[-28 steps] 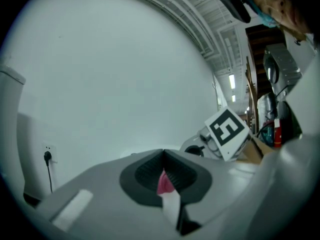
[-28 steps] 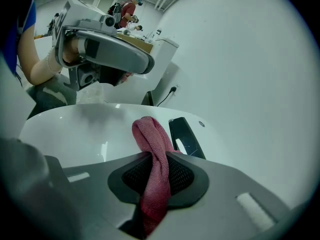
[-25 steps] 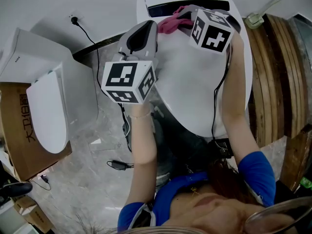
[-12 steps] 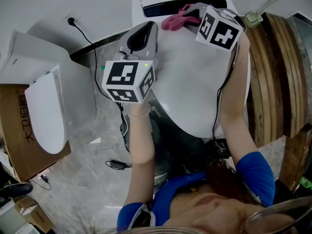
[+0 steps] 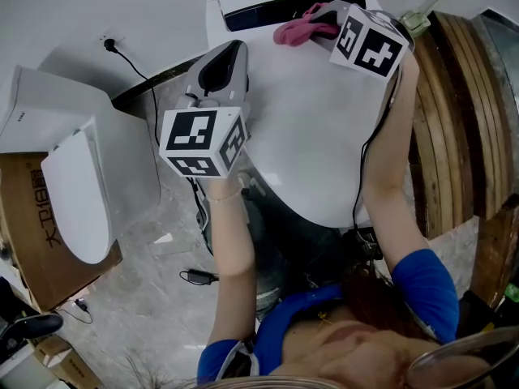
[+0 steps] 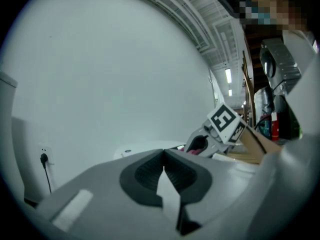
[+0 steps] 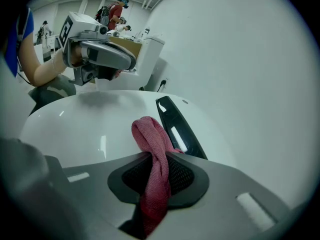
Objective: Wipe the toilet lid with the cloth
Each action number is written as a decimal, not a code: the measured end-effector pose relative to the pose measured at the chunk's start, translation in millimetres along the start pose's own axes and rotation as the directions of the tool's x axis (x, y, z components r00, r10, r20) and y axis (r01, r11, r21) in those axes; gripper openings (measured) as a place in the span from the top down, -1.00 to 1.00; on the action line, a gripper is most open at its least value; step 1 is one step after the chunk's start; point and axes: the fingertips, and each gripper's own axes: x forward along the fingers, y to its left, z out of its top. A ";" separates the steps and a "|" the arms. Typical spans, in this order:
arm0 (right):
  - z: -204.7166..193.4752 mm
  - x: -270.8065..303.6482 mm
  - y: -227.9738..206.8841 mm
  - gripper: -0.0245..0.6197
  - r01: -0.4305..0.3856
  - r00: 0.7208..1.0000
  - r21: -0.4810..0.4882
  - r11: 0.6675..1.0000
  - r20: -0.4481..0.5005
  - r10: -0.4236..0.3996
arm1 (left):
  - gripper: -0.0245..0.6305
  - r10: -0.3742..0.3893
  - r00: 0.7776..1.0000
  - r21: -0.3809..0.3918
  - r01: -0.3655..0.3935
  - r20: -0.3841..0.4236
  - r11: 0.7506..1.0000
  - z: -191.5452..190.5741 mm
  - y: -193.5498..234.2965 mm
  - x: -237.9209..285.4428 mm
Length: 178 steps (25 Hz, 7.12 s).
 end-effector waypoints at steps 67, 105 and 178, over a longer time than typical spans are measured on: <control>-134.9 -52.6 -30.2 0.70 0.142 0.973 0.288 0.947 -0.218 -0.079 | 0.92 -0.027 0.997 0.104 0.034 -0.068 0.994 -13.3 -23.9 14.9; -91.4 -44.2 5.1 0.70 -0.058 0.977 0.111 0.992 -0.200 0.080 | 0.92 0.037 0.998 0.114 -0.030 -0.052 0.993 -5.6 1.9 -3.2; 71.0 8.2 73.6 0.70 -0.222 0.970 -0.188 0.957 0.059 0.237 | 0.92 0.093 0.996 0.096 -0.092 -0.007 0.991 8.5 24.2 -28.4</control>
